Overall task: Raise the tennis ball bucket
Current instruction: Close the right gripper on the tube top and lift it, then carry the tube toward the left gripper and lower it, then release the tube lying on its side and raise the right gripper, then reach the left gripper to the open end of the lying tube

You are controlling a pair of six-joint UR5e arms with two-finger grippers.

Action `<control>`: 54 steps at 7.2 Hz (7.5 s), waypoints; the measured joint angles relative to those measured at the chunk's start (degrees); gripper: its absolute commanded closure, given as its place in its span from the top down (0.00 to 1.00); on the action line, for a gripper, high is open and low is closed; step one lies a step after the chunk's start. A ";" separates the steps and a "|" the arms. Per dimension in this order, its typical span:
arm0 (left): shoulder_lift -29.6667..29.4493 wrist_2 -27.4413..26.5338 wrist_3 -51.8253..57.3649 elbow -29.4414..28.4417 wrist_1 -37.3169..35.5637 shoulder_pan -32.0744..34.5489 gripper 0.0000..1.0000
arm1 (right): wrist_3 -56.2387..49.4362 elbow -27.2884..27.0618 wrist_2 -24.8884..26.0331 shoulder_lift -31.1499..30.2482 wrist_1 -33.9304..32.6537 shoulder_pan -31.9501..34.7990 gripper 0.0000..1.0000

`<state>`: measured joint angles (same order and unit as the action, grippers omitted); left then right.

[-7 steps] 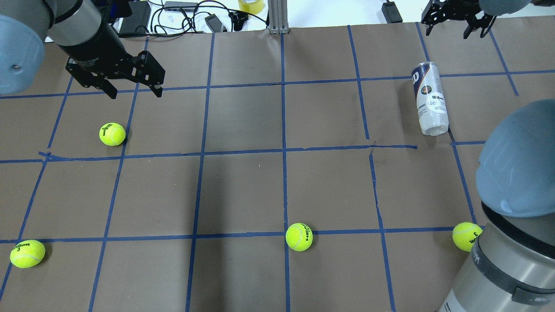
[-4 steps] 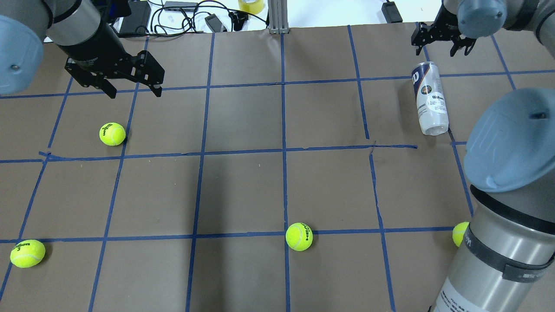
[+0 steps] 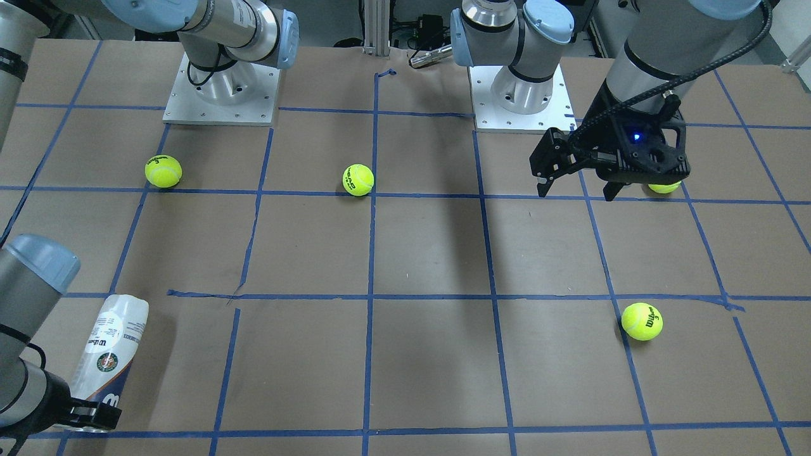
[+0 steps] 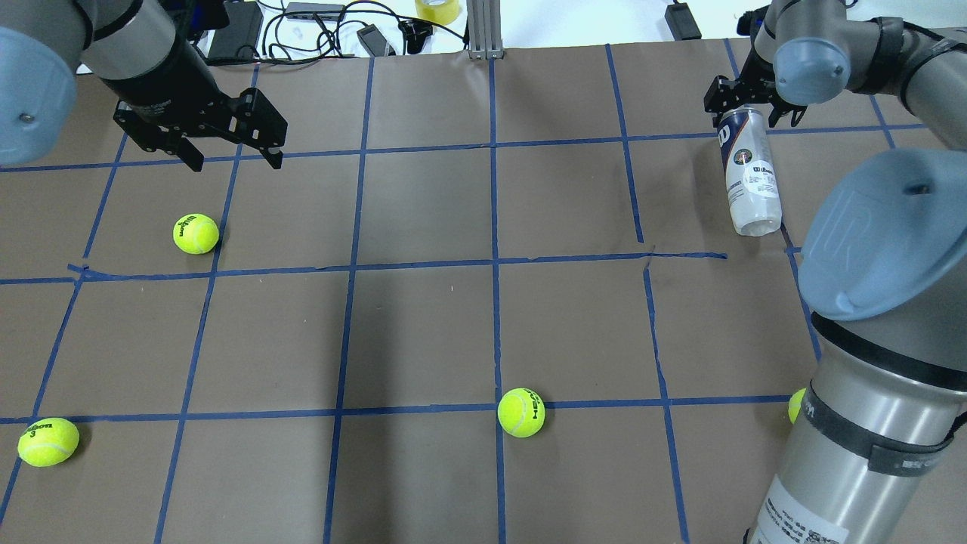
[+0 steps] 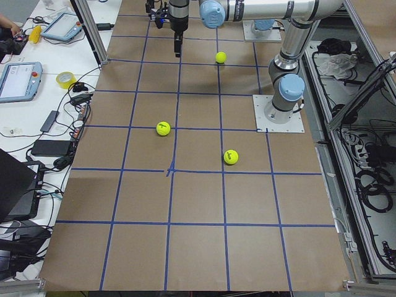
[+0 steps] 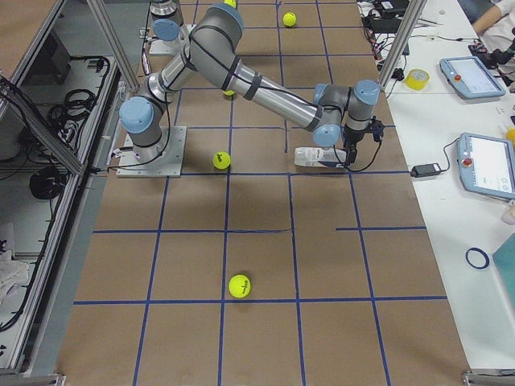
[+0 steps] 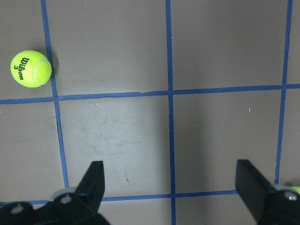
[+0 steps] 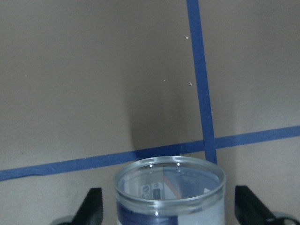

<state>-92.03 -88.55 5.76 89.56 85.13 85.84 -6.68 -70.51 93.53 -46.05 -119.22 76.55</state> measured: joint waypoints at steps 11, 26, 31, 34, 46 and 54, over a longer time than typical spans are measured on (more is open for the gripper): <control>0.21 -0.43 0.11 0.01 0.06 -0.14 1.00 | -6.37 -0.83 -0.97 -7.64 0.90 14.98 0.48; 0.91 -0.99 0.83 -0.12 -0.14 -0.96 1.00 | -56.18 -8.39 -4.03 -5.22 -13.76 40.68 0.79; 1.13 -1.08 0.83 -0.09 -0.13 -1.28 1.00 | -52.42 -8.15 -6.98 -5.61 -13.79 40.48 0.99; 1.15 -1.10 0.83 -0.09 -0.10 -1.29 1.00 | -51.77 -7.75 -8.84 -8.59 -12.55 36.87 0.98; -7.28 16.31 2.26 9.22 -17.70 -5.86 1.00 | 0.57 -9.63 -2.86 -40.47 27.55 12.52 1.00; -25.61 34.57 -1.45 10.49 -35.19 -1.69 1.00 | 5.83 -11.54 -1.63 -41.71 29.31 12.57 1.00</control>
<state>-117.65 -53.97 4.32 100.05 49.94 84.15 -0.84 -82.05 91.90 -87.77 -89.91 89.12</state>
